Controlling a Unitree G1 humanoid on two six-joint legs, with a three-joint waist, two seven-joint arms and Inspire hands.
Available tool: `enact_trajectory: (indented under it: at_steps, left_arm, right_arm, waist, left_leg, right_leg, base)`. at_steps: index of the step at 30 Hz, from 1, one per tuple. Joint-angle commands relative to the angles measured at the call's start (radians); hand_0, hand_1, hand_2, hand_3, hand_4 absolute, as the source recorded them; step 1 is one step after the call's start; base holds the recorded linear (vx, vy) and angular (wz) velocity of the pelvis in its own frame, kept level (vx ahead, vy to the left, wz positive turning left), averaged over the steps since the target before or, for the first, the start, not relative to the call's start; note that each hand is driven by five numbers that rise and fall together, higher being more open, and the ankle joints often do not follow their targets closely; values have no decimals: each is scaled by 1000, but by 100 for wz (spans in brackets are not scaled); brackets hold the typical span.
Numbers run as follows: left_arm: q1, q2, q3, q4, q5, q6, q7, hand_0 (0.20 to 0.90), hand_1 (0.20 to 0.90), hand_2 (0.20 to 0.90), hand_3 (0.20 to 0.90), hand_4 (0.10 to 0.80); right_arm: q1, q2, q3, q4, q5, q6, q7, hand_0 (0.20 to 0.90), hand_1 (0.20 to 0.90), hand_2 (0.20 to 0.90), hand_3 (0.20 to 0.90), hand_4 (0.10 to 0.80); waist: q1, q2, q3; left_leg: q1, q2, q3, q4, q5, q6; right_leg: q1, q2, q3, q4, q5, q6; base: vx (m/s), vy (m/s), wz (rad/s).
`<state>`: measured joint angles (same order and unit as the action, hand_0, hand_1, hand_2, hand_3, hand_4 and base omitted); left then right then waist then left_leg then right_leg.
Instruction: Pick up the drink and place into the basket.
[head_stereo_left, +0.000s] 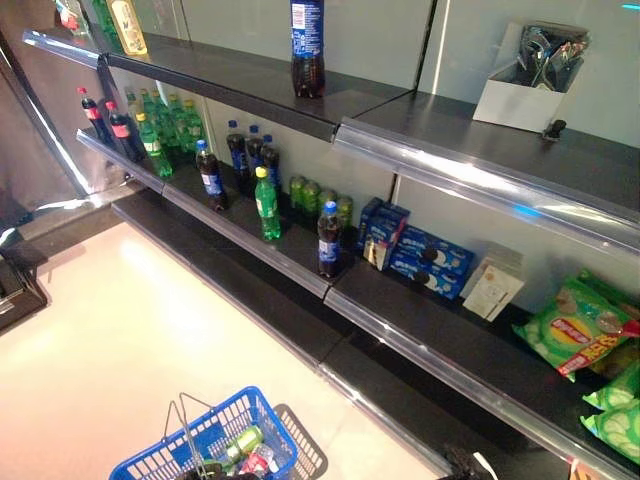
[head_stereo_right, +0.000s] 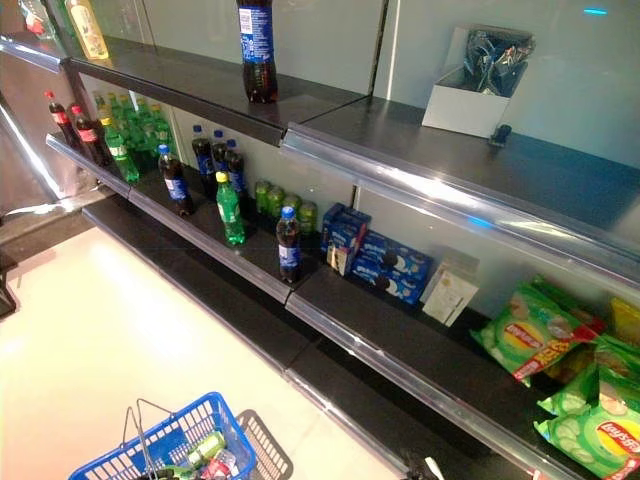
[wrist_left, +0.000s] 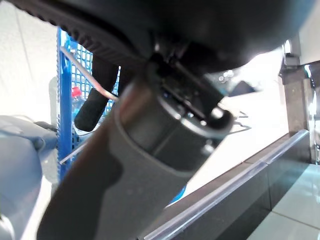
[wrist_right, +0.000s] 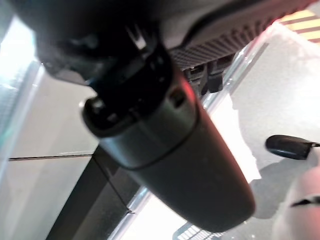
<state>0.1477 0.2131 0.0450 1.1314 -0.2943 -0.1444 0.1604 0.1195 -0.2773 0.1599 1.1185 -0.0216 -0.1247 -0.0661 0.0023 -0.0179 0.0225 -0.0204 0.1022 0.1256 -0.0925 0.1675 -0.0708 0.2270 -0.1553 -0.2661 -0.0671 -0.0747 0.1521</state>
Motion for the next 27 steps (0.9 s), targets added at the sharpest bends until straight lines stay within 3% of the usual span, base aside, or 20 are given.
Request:
enact_trajectory:
  at_steps: [1,4,6,8,9,12,14,20,21,22,24,25,27]
  left_arm:
    - [-168,80,20,-42,30,-180,10,300,300,300,200,100]
    - [-154,67,22,-43,0,-192,5,300,300,300,200,100]
    - [-158,60,12,-58,-3,-191,-22,300,300,300,200,100]
    - [-168,58,-2,-71,9,-184,-49,300,300,300,200,100]
    - [-179,55,-17,-82,12,-163,-58,300,300,300,200,100]
    - [-178,55,-14,-63,34,-143,-55,300,300,300,200,100]
    - [-158,56,5,-13,39,-157,-62,300,300,300,200,100]
    - [-148,65,25,14,26,-162,-87,300,300,300,200,100]
    - [-156,74,26,14,27,-160,-98,300,300,300,200,100]
    - [-166,79,25,15,30,-156,-104,300,300,300,200,100]
    - [-175,82,20,11,34,-150,-107,300,300,300,200,100]
    - [-189,87,8,4,25,-144,-112,300,300,300,200,100]
    - [-202,88,-8,0,18,-145,-110,300,300,300,200,100]
  right_arm:
    - [-113,-24,-21,24,-29,-52,3,900,900,900,900,800]
    - [-136,-38,-2,25,-59,-57,19,900,900,900,900,800]
    - [-136,-44,1,22,-61,-56,12,900,900,900,900,800]
    - [-133,-47,-5,27,-46,-56,-2,900,900,900,900,800]
    - [-131,-50,-11,34,-34,-49,-7,900,900,900,900,800]
    - [-130,-50,-25,53,-55,-41,6,900,900,900,900,800]
    - [-122,-50,-34,83,-98,-32,18,900,900,900,900,800]
    - [-103,-43,-39,109,-139,-14,11,900,900,900,900,800]
    - [-104,-36,-38,101,-129,5,15,900,900,900,900,800]
    - [-105,-31,-40,94,-117,21,13,900,900,900,900,800]
    - [-107,-27,-39,87,-106,34,9,900,900,900,900,800]
    - [-109,-22,-39,78,-90,47,0,900,900,900,900,800]
    - [-108,-19,-40,77,-78,46,-5,900,900,900,900,800]
  waist:
    - [68,20,41]
    - [94,28,70]
    - [103,37,92]
    - [104,47,100]
    - [103,56,104]
    - [104,56,100]
    - [115,44,73]
    - [136,18,44]
    - [148,-12,45]
    - [149,-26,49]
    - [147,-34,53]
    - [140,-39,61]
    - [131,-29,68]
  left_leg:
    - [127,29,23,11,-131,-34]
    - [79,22,15,84,-124,-50]
    - [36,27,52,126,-101,-60]
    - [8,43,115,121,-76,-65]
    - [1,52,177,86,-62,-77]
    - [0,49,244,51,-39,-73]
    - [13,16,216,24,-48,-55]
    - [38,-25,172,18,-80,-1]
    - [60,-65,122,13,-105,33]
    - [65,-82,105,12,-114,48]
    - [65,-94,98,13,-117,59]
    - [66,-105,84,14,-124,77]
    - [70,-103,56,10,-130,94]
  right_leg:
    - [-106,5,-11,-2,108,-42]
    - [-118,-4,-42,24,99,-58]
    - [-113,-11,-78,40,91,-62]
    - [-104,-15,-123,52,81,-62]
    - [-79,-14,-156,60,58,-53]
    - [-49,-13,-190,61,42,-52]
    - [-33,-6,-177,53,35,-50]
    - [-39,-26,-179,69,51,-38]
    - [-60,-66,-157,133,92,-6]
    - [-79,-88,-135,187,118,5]
    - [-103,-105,-111,243,140,13]
    - [-151,-128,-72,349,183,25]
    - [-208,-132,-34,457,217,24]
  base:
    - [-94,-140,16]
    - [-109,-72,7]
    - [-87,5,22]
    - [-47,55,65]
    - [19,78,105]
    - [109,117,106]
    - [304,237,52]
    - [146,193,26]
    - [295,353,40]
    - [274,368,36]
    - [106,199,39]
    - [82,180,41]
    - [102,204,42]
